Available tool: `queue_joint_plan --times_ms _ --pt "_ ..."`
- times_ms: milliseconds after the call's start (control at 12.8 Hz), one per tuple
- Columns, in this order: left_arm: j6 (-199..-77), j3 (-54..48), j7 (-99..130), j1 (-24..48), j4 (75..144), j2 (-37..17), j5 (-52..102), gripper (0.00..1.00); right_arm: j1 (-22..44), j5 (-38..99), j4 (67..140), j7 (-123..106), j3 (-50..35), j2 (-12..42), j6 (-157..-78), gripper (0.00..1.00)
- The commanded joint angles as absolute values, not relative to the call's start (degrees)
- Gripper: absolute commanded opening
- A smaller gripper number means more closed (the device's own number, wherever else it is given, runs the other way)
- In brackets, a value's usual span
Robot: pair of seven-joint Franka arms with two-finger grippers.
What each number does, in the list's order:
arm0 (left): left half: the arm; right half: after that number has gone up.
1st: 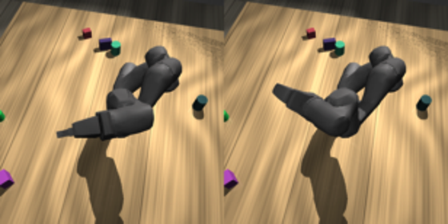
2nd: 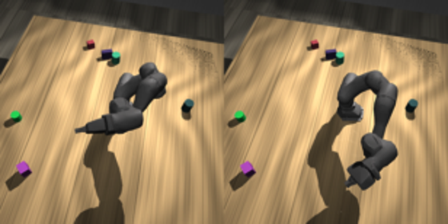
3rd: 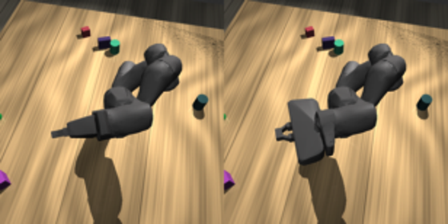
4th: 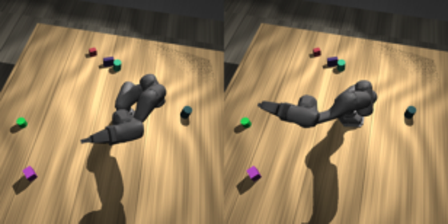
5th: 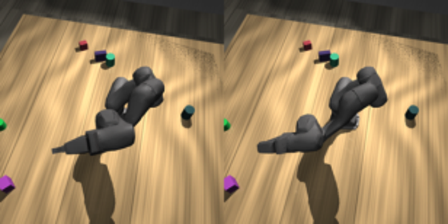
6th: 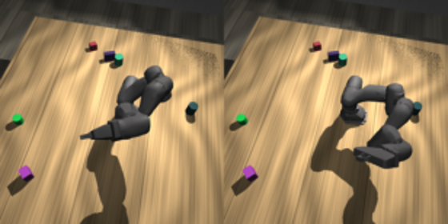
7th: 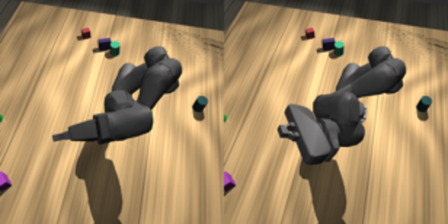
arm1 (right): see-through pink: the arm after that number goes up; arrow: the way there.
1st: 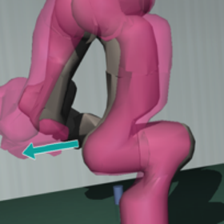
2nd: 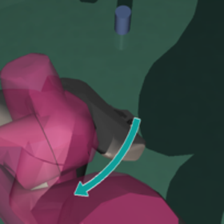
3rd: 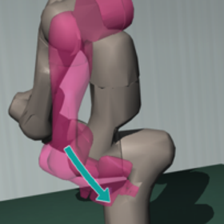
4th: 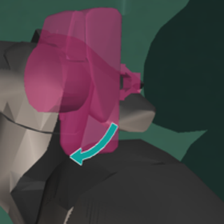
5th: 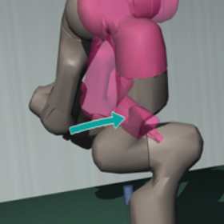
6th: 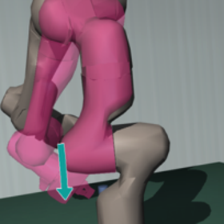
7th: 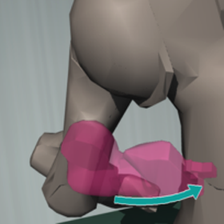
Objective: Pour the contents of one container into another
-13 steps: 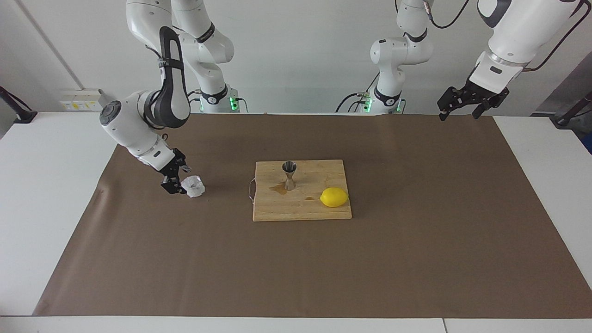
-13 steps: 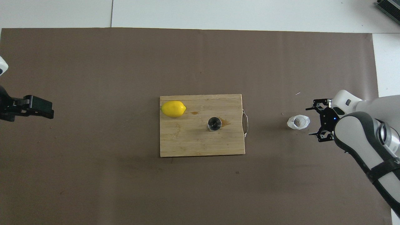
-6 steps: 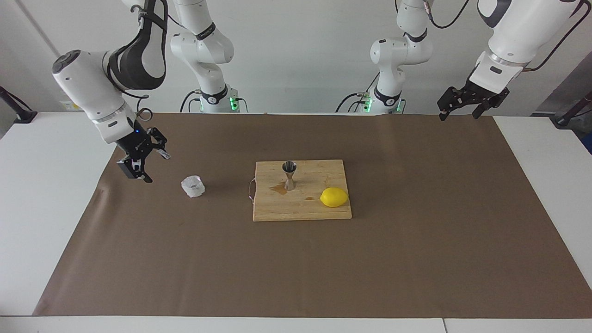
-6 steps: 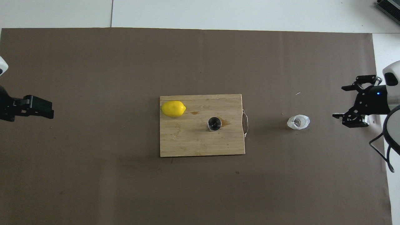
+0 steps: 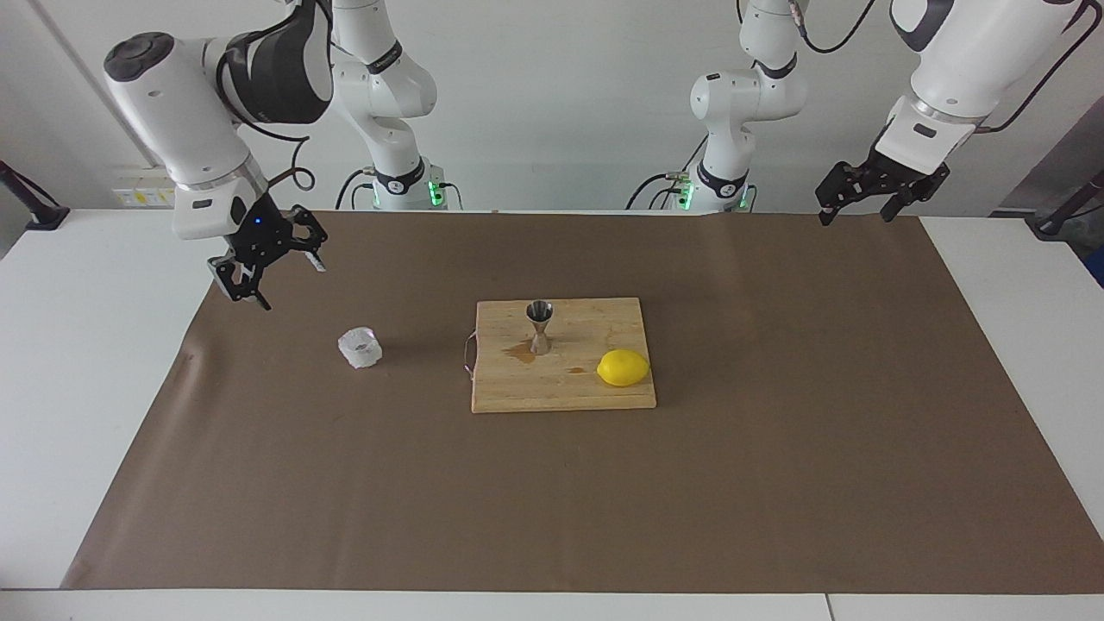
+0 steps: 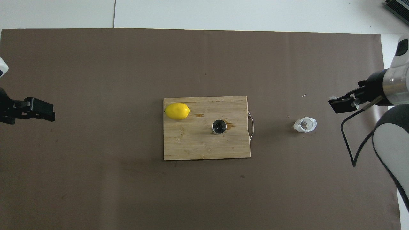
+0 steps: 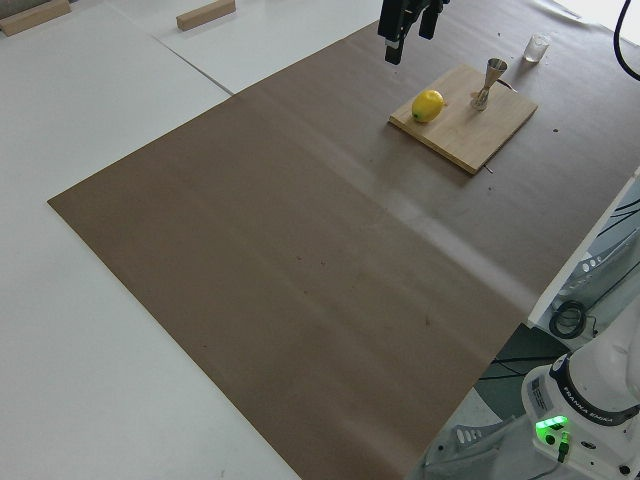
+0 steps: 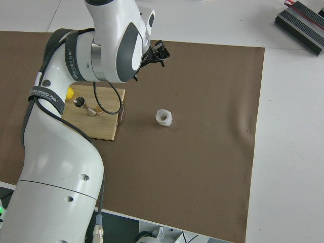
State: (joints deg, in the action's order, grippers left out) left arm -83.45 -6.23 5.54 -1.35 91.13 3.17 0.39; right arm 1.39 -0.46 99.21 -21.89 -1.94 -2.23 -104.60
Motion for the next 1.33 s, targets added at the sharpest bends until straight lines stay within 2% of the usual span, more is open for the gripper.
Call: queue_joint_plan --times_ms 0,156,390,1015,1249 --pt "-83.1 -5.6 5.4 -0.9 92.3 4.5 0.6 1.00 2.2 -1.9 93.1 1.2 -2.3 -1.1 -96.4 1.00" --pt "-83.1 -5.6 5.4 -0.9 92.3 4.5 0.6 1.00 2.2 -1.1 90.4 14.1 -2.1 -1.4 -93.0 1.00" --pt "-83.1 -5.6 5.4 -0.9 92.3 4.5 0.6 1.00 1.4 -1.1 85.0 18.0 -1.6 -1.1 -86.9 1.00" --pt "-83.1 -5.6 5.4 -0.9 92.3 4.5 0.6 1.00 1.8 -0.1 92.3 17.7 -1.5 -5.2 -86.0 1.00" --pt "-83.1 -5.6 5.4 -0.9 92.3 4.5 0.6 1.00 1.8 -0.1 92.5 18.3 -1.5 -5.3 -85.9 1.00"
